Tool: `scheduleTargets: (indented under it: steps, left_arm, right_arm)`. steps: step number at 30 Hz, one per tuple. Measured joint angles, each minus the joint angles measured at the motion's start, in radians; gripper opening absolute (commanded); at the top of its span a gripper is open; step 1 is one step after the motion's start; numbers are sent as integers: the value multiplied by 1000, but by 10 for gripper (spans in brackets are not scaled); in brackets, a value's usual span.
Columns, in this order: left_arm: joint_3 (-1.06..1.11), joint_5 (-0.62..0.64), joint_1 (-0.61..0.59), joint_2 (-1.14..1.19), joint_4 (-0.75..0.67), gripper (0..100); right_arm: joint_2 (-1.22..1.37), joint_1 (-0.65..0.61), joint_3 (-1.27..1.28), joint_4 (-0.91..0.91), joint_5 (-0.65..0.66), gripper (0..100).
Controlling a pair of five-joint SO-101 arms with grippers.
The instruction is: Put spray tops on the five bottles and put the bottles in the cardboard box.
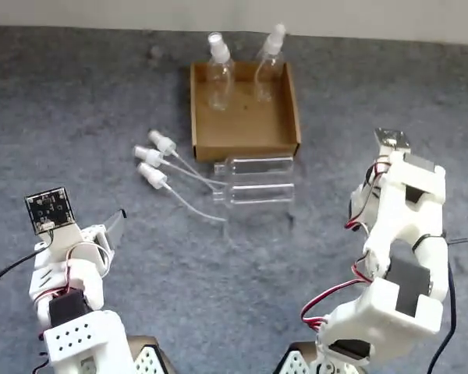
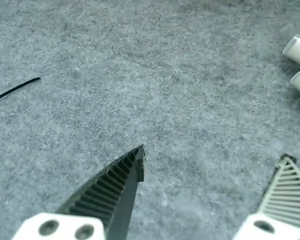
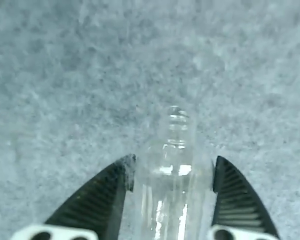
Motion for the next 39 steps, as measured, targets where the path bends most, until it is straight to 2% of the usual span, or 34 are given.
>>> scheduleTargets:
  steps: [10, 22, 27, 33, 39]
  left_arm:
    - [0, 0, 0, 0, 0, 329]
    - [0, 0, 0, 0, 0, 329]
    - [0, 0, 0, 0, 0, 329]
    - [0, -5, 0, 0, 0, 329]
    - [-17, -121, 57, 0, 12, 329]
  right_arm:
    - [0, 0, 0, -5, 0, 13]
    - [2, -15, -26, -5, 66, 9]
    - [-49, -92, -83, -5, 115, 5]
    - [-252, -244, -92, 68, 117, 5]
    - [-589, -373, 123, 40, 118, 5]
